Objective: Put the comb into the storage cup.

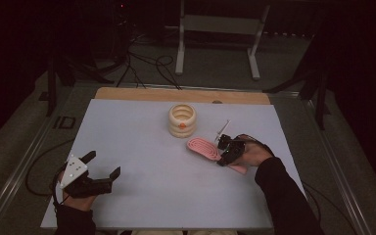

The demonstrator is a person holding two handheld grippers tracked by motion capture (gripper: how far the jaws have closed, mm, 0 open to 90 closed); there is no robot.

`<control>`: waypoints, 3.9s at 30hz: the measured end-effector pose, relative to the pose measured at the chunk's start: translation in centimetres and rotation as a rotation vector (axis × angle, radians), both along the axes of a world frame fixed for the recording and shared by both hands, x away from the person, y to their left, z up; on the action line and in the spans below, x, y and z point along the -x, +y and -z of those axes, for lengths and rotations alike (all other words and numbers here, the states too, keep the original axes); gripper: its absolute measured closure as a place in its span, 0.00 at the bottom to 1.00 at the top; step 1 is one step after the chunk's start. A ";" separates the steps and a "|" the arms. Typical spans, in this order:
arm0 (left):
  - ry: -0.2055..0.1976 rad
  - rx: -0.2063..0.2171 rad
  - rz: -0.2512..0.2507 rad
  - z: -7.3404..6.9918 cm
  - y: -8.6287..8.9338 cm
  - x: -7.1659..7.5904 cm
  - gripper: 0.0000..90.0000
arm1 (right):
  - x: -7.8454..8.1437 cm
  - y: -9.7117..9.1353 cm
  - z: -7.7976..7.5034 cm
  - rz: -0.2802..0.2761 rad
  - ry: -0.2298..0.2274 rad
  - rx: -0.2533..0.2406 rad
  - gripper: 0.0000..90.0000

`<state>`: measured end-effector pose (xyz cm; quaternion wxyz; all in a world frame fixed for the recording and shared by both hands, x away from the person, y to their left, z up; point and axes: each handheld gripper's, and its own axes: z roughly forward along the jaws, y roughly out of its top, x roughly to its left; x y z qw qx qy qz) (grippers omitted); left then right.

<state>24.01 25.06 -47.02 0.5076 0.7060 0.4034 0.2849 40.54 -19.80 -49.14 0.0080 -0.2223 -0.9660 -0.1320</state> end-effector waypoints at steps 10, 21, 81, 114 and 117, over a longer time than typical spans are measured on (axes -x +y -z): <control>0.000 -0.001 0.003 0.0 -0.1 0.0 0.00 | -0.9 0.1 0.0 0.049 0.086 -0.003 0.73; 0.000 0.001 -0.002 0.0 0.0 0.0 0.00 | 0.0 1.5 -0.2 0.038 0.012 0.099 0.77; 0.025 -0.010 -0.016 0.2 -0.1 -0.3 0.00 | 9.3 -0.3 -4.5 0.303 -0.443 -0.395 0.78; 0.056 -0.011 0.015 0.1 -0.7 -0.5 0.00 | 10.5 0.7 -3.9 0.341 -0.469 -0.564 0.78; 0.059 -0.013 0.013 0.1 -0.9 -0.6 0.00 | 10.7 0.8 -4.0 0.339 -0.473 -0.571 0.78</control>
